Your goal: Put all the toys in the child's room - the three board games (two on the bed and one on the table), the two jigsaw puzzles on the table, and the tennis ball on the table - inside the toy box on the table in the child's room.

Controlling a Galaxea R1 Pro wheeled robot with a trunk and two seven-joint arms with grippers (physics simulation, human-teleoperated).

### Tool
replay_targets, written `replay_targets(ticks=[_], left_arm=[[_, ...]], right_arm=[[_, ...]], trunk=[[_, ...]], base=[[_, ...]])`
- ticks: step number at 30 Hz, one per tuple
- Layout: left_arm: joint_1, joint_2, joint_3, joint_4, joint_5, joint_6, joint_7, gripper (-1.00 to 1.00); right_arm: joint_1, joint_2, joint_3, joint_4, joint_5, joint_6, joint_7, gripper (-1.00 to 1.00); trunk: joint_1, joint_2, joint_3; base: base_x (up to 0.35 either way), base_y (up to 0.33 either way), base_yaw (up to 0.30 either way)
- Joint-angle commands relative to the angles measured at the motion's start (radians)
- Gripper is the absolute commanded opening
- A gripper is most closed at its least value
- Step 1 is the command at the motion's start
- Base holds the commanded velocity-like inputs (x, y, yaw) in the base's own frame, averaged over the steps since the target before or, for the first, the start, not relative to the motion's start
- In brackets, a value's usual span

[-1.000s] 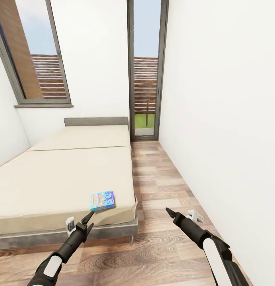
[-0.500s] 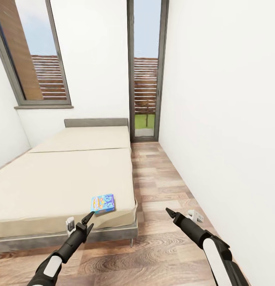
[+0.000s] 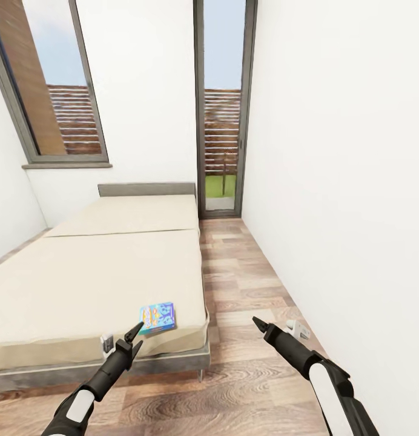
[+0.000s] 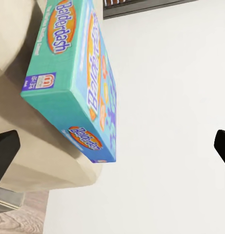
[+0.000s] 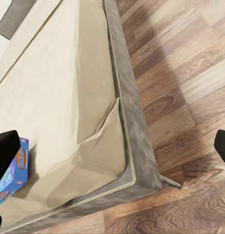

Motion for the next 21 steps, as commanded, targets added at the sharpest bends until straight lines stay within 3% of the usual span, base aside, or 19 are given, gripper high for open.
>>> replay_targets(ticks=[1, 15, 21], left_arm=[[-0.001, -0.001, 0.005, -0.001, 0.001, 0.009, -0.003, 1.00], [-0.001, -0.001, 0.005, -0.001, 0.002, 0.005, -0.012, 1.00], [-0.001, 0.000, 0.004, -0.001, 0.002, 0.006, -0.012, 1.00]], right_arm=[[-0.001, 0.001, -0.003, -0.001, -0.001, 0.007, 0.004, 1.00], [-0.001, 0.001, -0.003, -0.001, -0.001, 0.007, 0.004, 1.00], [-0.001, 0.001, -0.003, -0.001, -0.001, 0.007, 0.004, 1.00]], trunk=[[0.000, 0.000, -0.001], [0.000, 0.000, -0.001], [0.000, 0.000, -0.001]], base=[[0.000, 0.000, 0.000], [0.000, 0.000, 0.000], [0.108, 0.000, 0.000]])
